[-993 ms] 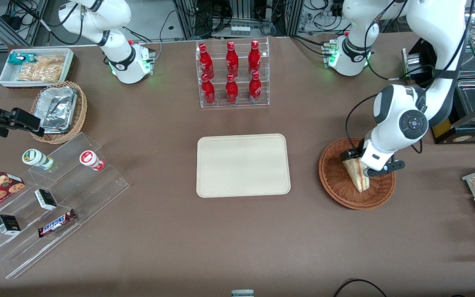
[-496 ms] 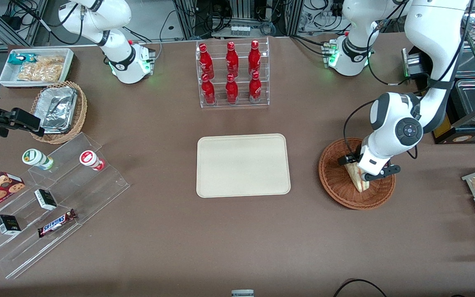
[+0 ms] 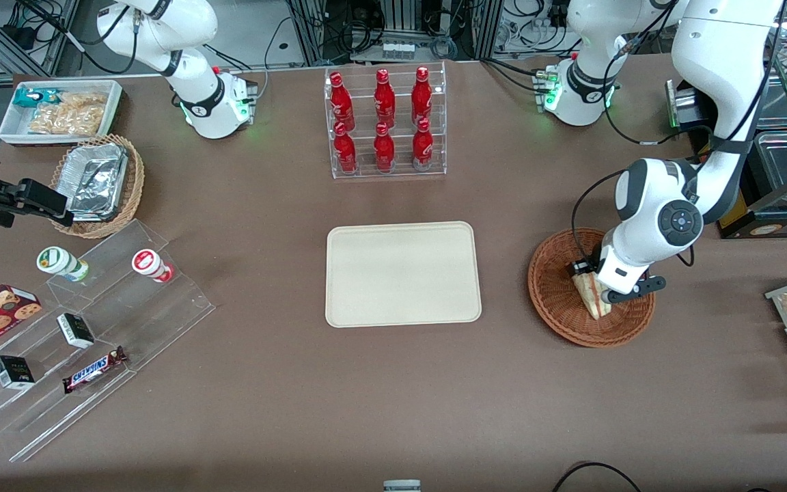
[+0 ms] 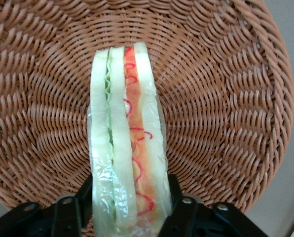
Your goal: Place sandwich from basket to tray
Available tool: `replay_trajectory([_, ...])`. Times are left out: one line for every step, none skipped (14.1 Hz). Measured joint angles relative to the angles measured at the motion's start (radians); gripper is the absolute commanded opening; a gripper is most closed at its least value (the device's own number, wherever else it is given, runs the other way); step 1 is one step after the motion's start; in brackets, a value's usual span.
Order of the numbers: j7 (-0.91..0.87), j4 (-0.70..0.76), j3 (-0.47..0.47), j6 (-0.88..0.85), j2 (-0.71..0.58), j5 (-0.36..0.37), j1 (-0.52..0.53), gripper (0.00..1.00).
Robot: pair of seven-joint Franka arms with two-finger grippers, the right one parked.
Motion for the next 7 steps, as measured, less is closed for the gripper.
replay_trajectory([0.000,0.002,0.000,0.000,0.000,0.000,0.000,0.16])
replay_trajectory([0.000,0.004,0.000,0.000,0.000,0.000,0.000,0.10])
replay_trajectory([0.000,0.005,0.000,0.001,0.000,0.000,0.000,0.07])
replay_trajectory([0.000,0.006,0.000,0.002,0.000,0.000,0.000,0.07])
replay_trajectory([0.000,0.009,0.000,0.005,0.000,0.000,0.000,0.07])
replay_trajectory([0.000,0.015,0.000,0.007,0.000,0.000,0.000,0.07])
replay_trajectory([0.000,0.025,0.000,0.008,-0.001,0.000,0.000,0.07])
